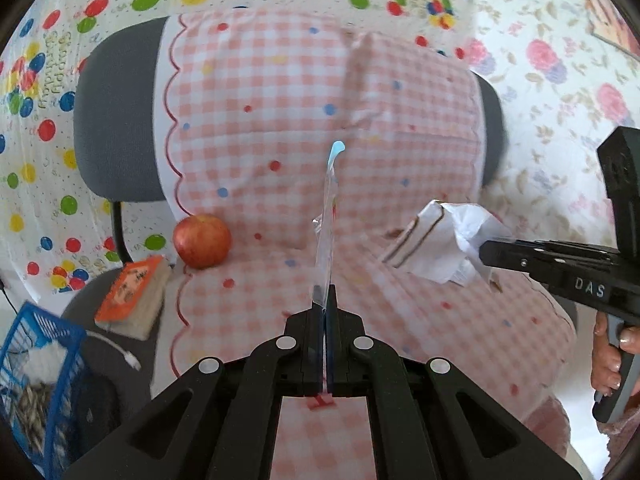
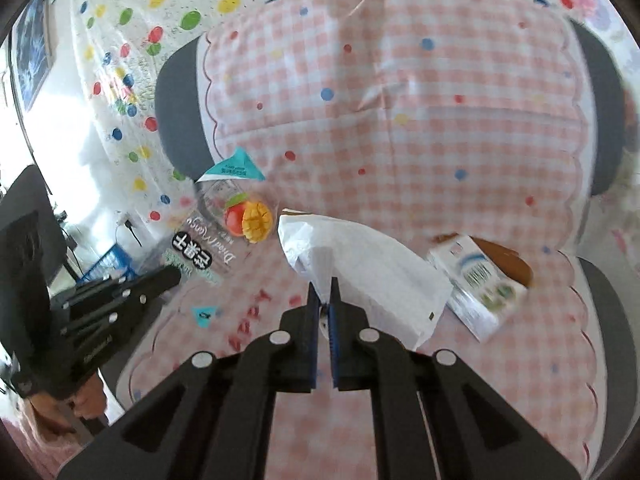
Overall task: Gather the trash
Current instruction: 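Grasp the white paper with the right gripper while the left gripper holds the wrapper, then carry both items over the bin and open both grippers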
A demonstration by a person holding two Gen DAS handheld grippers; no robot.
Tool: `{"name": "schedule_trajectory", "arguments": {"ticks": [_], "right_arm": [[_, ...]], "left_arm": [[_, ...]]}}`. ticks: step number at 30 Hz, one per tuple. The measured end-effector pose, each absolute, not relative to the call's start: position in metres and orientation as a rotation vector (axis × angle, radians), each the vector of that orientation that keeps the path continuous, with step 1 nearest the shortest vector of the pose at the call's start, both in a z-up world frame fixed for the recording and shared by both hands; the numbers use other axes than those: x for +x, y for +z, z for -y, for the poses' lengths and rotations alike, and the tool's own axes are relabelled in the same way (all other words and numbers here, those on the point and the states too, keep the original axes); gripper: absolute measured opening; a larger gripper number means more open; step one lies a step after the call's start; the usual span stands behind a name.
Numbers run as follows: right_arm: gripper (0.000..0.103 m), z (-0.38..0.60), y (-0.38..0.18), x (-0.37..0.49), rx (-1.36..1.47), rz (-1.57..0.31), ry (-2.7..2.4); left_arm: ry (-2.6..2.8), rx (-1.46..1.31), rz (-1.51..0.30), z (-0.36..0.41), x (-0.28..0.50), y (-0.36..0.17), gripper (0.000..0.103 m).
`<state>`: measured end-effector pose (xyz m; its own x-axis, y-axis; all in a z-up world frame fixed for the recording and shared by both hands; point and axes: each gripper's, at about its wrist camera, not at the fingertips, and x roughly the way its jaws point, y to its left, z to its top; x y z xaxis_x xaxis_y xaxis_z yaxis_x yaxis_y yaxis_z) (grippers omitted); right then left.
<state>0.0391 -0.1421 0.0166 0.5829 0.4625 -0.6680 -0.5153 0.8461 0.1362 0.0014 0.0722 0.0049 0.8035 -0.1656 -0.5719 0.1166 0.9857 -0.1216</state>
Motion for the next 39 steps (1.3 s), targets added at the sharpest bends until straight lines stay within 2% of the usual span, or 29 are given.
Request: {"name": "schedule_trajectory", "arguments": {"ticks": [6,21,39], "right_arm": [[0.004,0.171,0.012,-0.017,-0.111,-0.722,0.487],[0.005,0.288,0.007,-0.125,0.015,-0.699,0.208],[0.006,0.388,-0.029,-0.224,0.136,-0.814,-0.1]], "left_arm": [[-0.284,-0.058,-0.639,-0.032,-0.037,0.0,0.001],[-0.588,0.061,-0.629,0.094,-0.102,-0.011,0.001],[-0.852,0.126,-0.703,0.202,-0.139,-0.048,0.001]]}}
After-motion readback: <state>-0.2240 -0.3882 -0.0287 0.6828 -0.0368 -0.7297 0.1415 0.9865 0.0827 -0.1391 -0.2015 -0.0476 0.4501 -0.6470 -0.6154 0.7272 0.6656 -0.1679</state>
